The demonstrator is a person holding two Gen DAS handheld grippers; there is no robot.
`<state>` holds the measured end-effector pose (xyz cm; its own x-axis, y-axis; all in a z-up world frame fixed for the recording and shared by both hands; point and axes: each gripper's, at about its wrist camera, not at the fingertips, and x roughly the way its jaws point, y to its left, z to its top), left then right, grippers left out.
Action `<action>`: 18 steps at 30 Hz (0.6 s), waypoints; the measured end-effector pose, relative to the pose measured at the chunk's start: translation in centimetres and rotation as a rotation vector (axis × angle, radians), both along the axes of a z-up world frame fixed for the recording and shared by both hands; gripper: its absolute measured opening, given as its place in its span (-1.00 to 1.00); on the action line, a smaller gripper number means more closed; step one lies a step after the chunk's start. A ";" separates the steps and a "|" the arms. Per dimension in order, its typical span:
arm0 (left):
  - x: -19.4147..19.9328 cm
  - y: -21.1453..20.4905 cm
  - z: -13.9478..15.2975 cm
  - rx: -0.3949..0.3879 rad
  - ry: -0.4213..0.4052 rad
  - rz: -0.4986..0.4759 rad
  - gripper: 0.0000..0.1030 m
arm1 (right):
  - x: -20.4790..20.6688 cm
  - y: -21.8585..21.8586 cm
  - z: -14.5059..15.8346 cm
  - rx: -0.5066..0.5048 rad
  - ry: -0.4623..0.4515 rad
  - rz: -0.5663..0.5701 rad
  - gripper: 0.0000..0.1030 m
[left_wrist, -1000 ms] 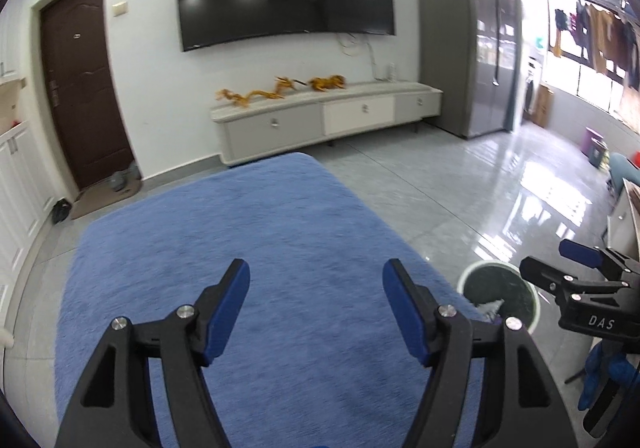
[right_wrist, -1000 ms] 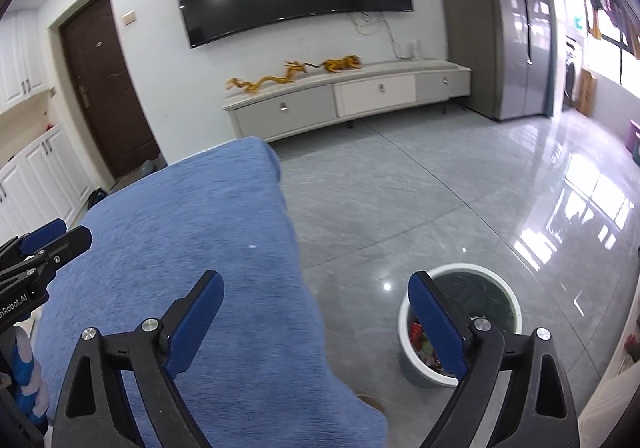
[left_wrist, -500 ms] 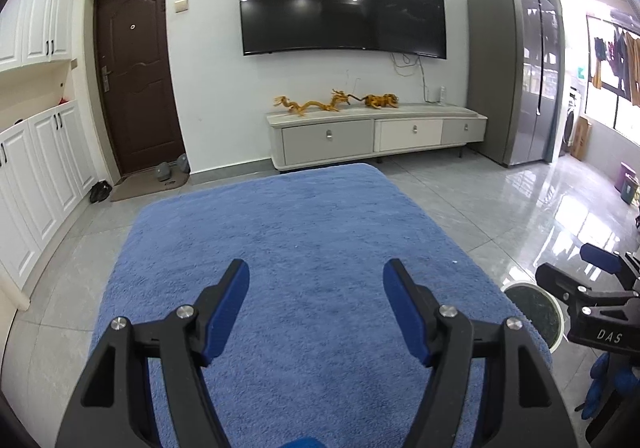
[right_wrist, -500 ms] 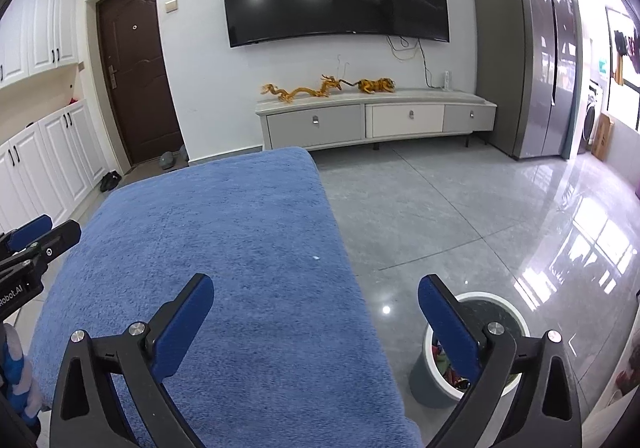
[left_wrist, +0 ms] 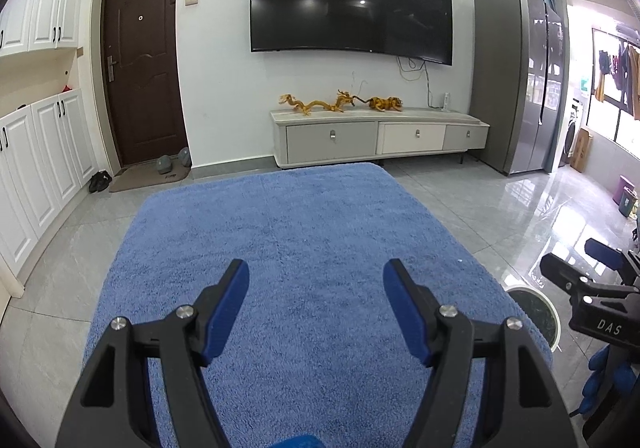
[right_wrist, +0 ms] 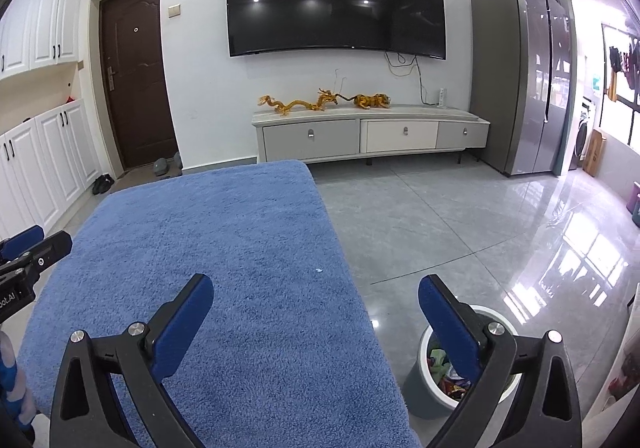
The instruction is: Collect trash
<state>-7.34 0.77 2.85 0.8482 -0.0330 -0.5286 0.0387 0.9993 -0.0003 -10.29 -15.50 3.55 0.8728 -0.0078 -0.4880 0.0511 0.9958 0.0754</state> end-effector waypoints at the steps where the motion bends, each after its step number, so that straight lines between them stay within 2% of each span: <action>1: 0.0 0.1 -0.1 -0.002 0.001 0.003 0.32 | 0.1 0.0 0.0 -0.002 0.000 -0.003 1.00; 12: 0.8 1.3 -0.7 -0.016 0.010 0.037 0.32 | 0.9 0.5 -0.9 -0.012 0.027 -0.003 1.00; 18: 0.8 1.4 -0.9 -0.017 0.007 0.036 0.32 | 0.8 -0.2 -1.0 -0.017 0.014 -0.046 1.00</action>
<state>-6.55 2.13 2.00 0.8452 -0.0118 -0.5343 0.0030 0.9998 -0.0174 -9.50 -15.69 2.58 0.8646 -0.0558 -0.4994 0.0975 0.9936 0.0577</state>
